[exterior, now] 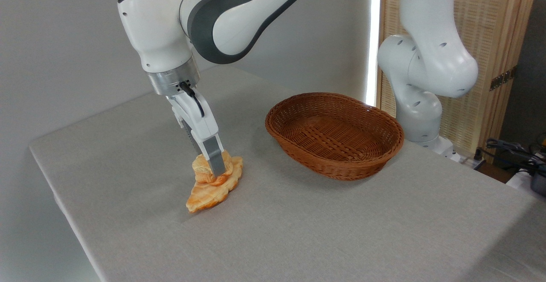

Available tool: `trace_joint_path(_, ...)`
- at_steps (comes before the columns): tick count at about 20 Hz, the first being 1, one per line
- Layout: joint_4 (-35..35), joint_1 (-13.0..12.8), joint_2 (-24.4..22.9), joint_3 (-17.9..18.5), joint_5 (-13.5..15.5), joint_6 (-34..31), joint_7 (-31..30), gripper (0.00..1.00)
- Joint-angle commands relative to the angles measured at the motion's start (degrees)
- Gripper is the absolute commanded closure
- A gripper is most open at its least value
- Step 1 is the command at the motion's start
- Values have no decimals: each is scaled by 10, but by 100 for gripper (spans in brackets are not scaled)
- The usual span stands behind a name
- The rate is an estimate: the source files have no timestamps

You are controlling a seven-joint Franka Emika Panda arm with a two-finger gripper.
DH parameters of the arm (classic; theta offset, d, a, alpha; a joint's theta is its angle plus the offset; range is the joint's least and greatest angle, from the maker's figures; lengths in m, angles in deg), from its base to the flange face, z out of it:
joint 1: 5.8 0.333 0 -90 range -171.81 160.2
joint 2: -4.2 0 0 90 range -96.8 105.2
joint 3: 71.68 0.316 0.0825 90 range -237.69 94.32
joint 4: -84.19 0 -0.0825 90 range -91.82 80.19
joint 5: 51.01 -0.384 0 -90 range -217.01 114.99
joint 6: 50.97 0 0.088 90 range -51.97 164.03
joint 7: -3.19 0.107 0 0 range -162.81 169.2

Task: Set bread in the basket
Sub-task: 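Lower the gripper onto the small round bun atop the flat pastry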

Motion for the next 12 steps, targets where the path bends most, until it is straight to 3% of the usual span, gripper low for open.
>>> trace_joint_path(1, -4, -1, -5, 5, 0, 2, 9, 50)
trace_joint_path(6, -2, -1, -14, 5, 1, 1, 8, 49)
trace_joint_path(12, -3, 1, -59, 6, 1, -17, -23, 48)
